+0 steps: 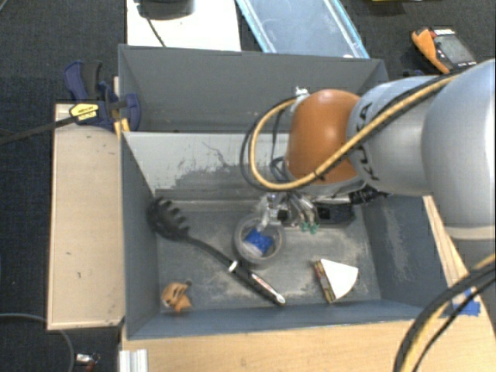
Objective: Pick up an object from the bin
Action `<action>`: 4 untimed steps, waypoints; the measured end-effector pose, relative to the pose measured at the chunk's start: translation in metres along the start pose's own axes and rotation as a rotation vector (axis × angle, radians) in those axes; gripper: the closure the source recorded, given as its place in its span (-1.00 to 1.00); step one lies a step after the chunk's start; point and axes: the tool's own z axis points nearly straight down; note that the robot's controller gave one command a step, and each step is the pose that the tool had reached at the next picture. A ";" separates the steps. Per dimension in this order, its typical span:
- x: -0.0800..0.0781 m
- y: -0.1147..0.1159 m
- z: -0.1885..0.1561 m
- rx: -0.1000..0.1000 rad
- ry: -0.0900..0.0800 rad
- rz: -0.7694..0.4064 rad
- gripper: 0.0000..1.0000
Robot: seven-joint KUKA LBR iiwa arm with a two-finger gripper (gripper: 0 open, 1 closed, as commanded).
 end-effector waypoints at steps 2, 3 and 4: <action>-0.006 0.019 0.011 0.001 -0.005 -0.068 1.00; -0.003 0.043 0.025 0.002 -0.018 -0.160 1.00; 0.000 0.042 0.024 -0.001 -0.025 -0.110 1.00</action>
Offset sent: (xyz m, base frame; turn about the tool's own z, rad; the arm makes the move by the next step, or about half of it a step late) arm 0.0105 0.0345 -0.0190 -0.1205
